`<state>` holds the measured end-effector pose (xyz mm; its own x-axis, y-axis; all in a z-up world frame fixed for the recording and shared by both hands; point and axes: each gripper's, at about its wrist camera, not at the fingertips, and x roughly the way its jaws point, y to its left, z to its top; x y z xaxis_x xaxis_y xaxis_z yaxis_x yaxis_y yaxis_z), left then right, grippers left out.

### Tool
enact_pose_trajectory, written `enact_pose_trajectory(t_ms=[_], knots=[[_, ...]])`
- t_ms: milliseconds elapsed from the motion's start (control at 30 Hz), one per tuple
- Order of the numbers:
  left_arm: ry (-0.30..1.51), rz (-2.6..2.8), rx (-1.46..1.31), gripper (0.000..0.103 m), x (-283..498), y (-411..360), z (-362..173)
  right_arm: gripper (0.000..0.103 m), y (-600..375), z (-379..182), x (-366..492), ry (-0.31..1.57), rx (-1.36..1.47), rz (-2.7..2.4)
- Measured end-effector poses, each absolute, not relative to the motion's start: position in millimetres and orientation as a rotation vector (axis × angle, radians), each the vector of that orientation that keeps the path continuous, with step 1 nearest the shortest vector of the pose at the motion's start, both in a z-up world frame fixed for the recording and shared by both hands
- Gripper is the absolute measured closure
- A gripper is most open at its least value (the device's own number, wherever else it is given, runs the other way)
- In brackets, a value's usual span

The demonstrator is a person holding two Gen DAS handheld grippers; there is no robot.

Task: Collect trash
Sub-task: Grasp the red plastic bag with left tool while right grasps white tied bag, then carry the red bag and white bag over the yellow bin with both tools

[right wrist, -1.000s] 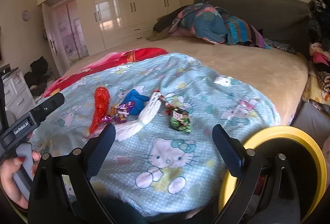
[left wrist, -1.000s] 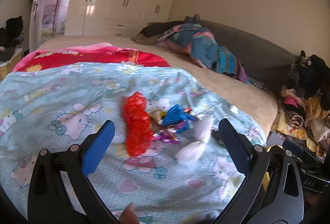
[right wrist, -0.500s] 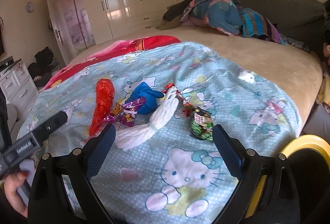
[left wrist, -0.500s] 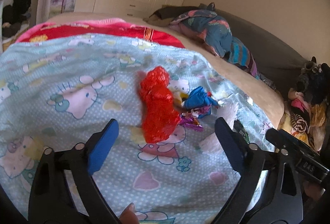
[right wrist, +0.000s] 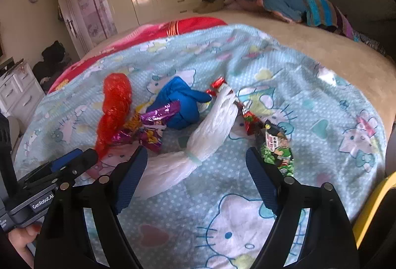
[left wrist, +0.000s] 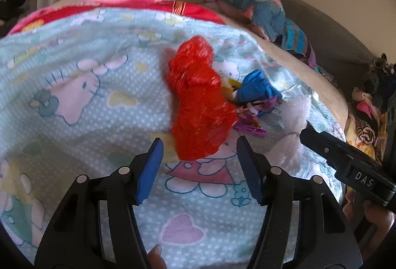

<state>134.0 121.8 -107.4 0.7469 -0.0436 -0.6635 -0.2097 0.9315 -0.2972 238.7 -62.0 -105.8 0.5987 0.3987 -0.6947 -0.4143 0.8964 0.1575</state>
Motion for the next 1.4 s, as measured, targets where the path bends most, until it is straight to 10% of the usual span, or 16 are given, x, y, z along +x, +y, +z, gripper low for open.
enact_pose_trajectory(t_ms=[133,500,1400], knots=[[0.743,0.084,-0.396,0.060,138.1,125.8,-114.1,0.028,-54.8,-120.0,249.0,0.849,-0.021,0.488],[0.747,0.039,-0.461,0.100,135.9,131.3,-121.7,0.079,-60.0,-127.8,236.5,0.852,0.007,0.584],[0.549,-0.106,-0.354,0.102,78.6,100.2,-39.6,0.085,-95.1,-92.1,173.9,0.693,0.035,0.626]])
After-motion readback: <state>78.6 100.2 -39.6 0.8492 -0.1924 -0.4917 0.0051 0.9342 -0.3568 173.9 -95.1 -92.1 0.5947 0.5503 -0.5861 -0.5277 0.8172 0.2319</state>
